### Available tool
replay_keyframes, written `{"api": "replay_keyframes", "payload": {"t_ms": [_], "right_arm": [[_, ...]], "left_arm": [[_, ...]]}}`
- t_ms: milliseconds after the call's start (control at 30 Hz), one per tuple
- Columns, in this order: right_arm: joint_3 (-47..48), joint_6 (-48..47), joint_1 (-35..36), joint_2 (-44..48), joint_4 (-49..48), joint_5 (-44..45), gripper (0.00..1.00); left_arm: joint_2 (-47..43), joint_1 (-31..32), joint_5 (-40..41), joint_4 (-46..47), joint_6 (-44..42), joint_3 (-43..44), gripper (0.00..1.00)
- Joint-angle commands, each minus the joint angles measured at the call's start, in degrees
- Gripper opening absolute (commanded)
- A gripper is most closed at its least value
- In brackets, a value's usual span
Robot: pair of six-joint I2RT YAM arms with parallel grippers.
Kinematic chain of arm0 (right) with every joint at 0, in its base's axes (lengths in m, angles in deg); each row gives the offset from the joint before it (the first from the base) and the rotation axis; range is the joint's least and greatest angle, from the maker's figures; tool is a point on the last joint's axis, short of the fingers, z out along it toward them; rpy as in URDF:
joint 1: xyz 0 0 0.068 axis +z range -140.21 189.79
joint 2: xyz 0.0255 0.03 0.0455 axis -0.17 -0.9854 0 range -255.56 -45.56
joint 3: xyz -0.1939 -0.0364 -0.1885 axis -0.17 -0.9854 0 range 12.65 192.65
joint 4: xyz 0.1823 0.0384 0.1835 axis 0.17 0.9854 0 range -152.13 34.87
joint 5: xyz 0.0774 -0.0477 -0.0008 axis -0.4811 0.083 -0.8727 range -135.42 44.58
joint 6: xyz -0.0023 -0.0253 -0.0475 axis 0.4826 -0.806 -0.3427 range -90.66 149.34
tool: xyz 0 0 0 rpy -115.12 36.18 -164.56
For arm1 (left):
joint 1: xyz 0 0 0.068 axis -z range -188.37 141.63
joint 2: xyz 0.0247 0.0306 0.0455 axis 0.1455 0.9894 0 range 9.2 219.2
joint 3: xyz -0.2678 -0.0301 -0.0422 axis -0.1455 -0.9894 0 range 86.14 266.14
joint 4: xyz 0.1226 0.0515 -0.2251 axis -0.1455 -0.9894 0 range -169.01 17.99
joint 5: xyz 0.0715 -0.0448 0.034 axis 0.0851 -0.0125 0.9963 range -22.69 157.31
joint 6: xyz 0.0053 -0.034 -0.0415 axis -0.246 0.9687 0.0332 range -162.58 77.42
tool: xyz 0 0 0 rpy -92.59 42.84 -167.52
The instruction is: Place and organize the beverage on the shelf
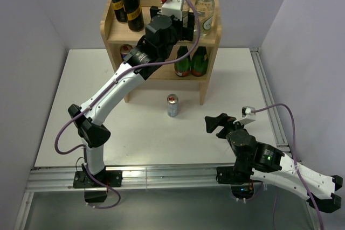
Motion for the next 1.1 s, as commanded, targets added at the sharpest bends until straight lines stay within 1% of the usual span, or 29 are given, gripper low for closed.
{"api": "replay_keyframes", "payload": {"t_ms": [0, 133, 333, 500, 600, 733, 867, 933, 1000, 1033, 1067], "right_arm": [[-0.01, -0.34, 0.25, 0.08, -2.12, 1.33, 1.00], [0.08, -0.34, 0.25, -0.18, -2.21, 1.33, 1.00], [0.08, -0.42, 0.25, -0.36, -2.29, 1.24, 1.00], [0.08, -0.51, 0.25, -0.62, -2.30, 1.42, 1.00], [0.16, -0.34, 0.34, -0.89, -2.30, 1.51, 1.00], [0.08, -0.42, 0.25, -0.63, -2.38, 1.51, 1.00], [-0.19, -0.60, 0.25, -0.80, -2.65, 1.24, 1.00], [-0.01, -0.16, 0.25, -0.89, -2.30, 1.68, 1.00], [-0.10, -0.16, 0.25, -0.54, -2.30, 1.60, 1.00], [-0.19, -0.33, 0.25, -0.28, -2.47, 1.51, 1.00], [-0.36, -0.68, 0.25, -0.10, -2.91, 1.42, 1.00]], "left_arm": [[-1.47, 0.35, -0.56, 0.72, 0.80, -1.24, 0.99], [-3.67, 0.52, -0.65, 0.28, 2.20, -4.31, 0.99], [-9.21, 0.61, 0.31, 1.42, 3.88, -13.44, 0.99], [-12.46, 1.14, 0.84, 0.20, 5.02, -16.89, 0.99], [-15.01, 2.27, 1.10, -0.25, 5.90, -20.04, 0.99], [-19.40, 4.65, 1.55, 1.50, 5.90, -28.03, 0.99], [-22.92, 5.53, -0.20, -1.03, 8.27, -31.73, 0.99], [-25.46, 6.76, -0.91, -0.52, 10.11, -38.13, 0.99], [-30.90, 8.25, -2.05, 3.78, 11.87, -45.24, 0.99], [-32.66, 9.56, -2.49, 5.54, 12.66, -52.67, 0.99], [-35.46, 10.01, -2.67, 6.68, 14.84, -56.14, 0.99]]}}
